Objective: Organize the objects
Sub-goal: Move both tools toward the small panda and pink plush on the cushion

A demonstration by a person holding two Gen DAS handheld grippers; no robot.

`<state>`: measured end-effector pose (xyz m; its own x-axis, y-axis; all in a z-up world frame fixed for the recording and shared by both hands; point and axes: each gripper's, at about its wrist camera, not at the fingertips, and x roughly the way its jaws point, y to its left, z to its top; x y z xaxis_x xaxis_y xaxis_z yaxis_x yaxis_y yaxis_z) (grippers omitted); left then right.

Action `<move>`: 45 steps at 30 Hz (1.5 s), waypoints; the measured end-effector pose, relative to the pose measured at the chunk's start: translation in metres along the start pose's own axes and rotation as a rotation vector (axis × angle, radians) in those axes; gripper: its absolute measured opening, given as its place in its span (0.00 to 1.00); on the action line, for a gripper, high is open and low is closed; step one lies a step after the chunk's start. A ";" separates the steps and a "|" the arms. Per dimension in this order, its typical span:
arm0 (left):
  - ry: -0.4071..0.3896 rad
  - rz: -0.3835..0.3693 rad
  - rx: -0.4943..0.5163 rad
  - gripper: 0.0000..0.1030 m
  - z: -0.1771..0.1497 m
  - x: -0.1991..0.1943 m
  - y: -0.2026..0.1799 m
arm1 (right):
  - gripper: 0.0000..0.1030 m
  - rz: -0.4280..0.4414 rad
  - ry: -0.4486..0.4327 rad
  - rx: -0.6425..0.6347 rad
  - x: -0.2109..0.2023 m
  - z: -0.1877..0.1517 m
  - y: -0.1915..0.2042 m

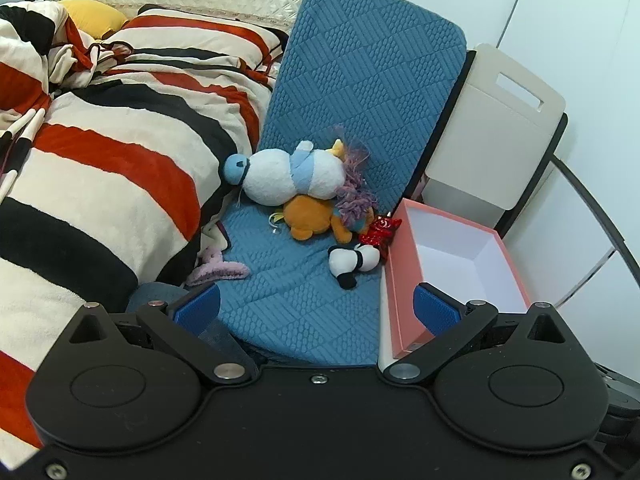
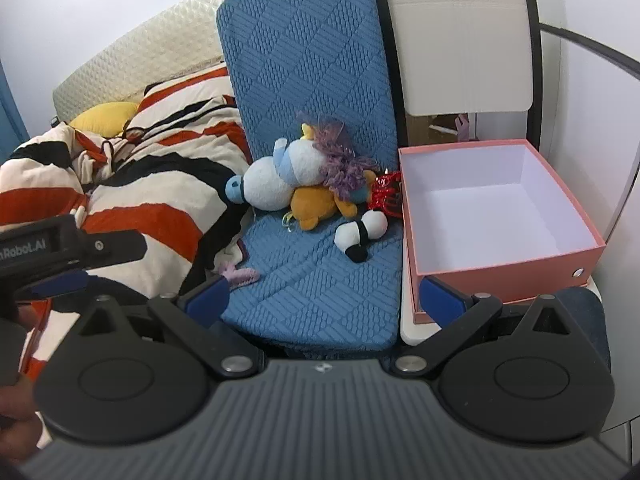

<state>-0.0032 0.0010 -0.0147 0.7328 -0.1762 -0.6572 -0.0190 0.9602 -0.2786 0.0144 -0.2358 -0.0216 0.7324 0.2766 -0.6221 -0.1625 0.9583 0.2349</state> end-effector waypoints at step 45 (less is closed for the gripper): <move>0.044 0.084 -0.087 1.00 0.033 0.087 0.029 | 1.00 0.051 0.142 -0.041 0.099 0.019 0.004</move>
<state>0.0823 0.0204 -0.0568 0.6957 -0.1068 -0.7104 -0.1397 0.9499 -0.2795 0.0988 -0.2056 -0.0680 0.6219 0.3290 -0.7106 -0.2259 0.9442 0.2395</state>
